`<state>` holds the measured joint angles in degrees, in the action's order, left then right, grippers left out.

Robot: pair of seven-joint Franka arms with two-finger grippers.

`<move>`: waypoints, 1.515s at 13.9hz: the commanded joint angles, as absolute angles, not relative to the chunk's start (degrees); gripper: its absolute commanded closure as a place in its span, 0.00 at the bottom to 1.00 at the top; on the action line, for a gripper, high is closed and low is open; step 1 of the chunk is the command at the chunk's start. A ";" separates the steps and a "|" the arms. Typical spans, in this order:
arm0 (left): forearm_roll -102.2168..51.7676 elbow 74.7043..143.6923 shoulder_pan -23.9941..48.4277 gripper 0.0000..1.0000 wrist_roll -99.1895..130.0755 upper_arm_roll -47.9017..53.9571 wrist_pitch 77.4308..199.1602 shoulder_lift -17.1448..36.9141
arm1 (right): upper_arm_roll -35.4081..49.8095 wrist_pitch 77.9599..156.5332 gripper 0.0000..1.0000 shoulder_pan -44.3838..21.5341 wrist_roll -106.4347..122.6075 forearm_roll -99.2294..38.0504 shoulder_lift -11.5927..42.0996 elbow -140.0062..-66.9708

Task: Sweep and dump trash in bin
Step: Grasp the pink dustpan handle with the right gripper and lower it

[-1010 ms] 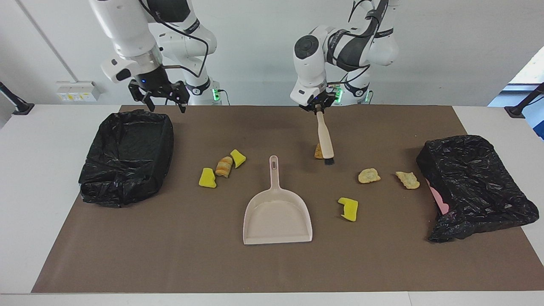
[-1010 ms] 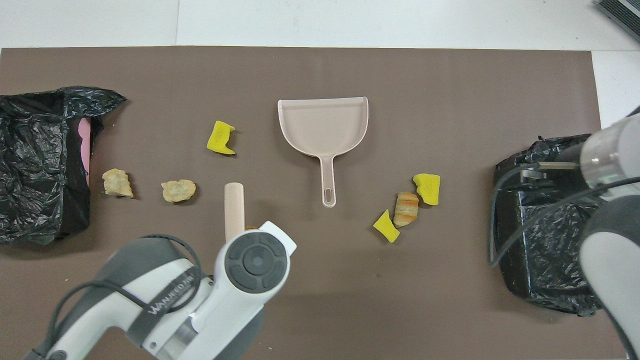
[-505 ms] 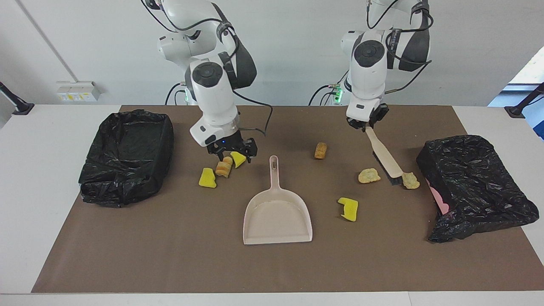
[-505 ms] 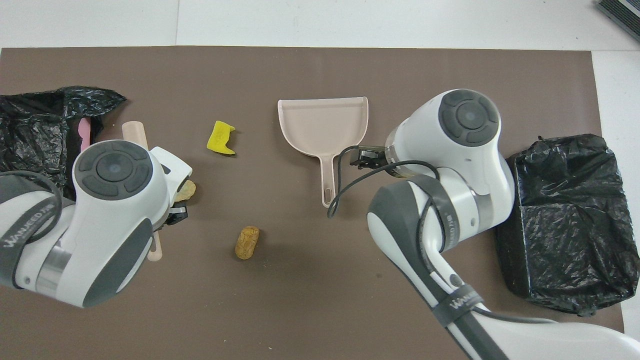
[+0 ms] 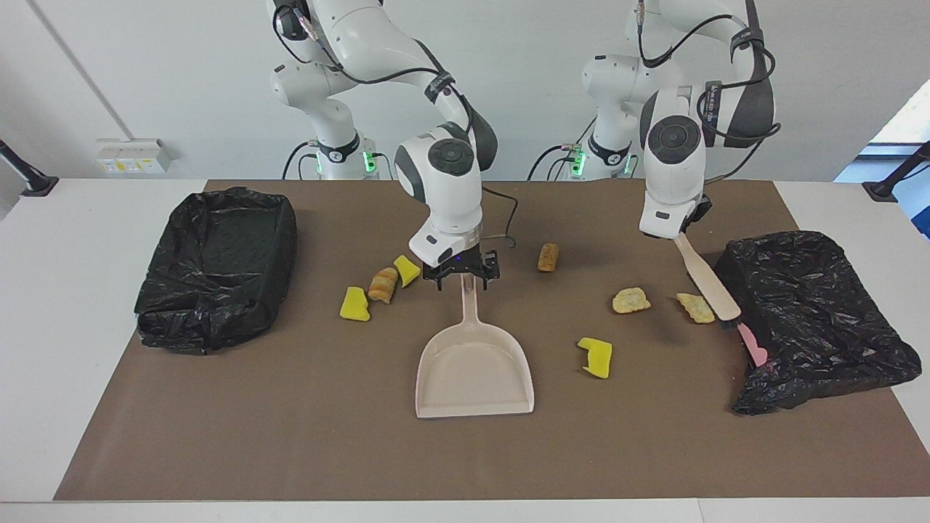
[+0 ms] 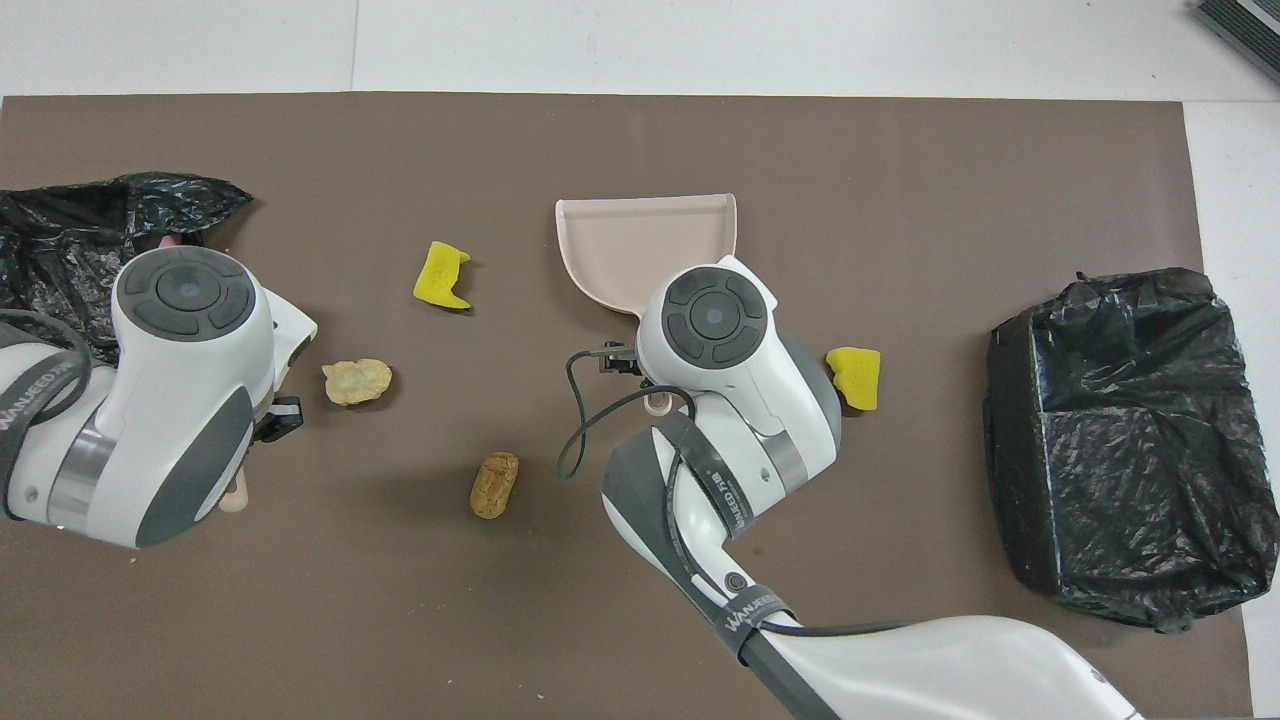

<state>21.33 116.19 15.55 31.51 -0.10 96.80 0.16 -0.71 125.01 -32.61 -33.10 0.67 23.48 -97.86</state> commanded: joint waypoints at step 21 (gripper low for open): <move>23.82 128.58 9.84 1.00 32.52 0.62 100.10 -3.42 | -0.88 118.55 1.00 -26.46 25.19 -0.09 9.35 -108.67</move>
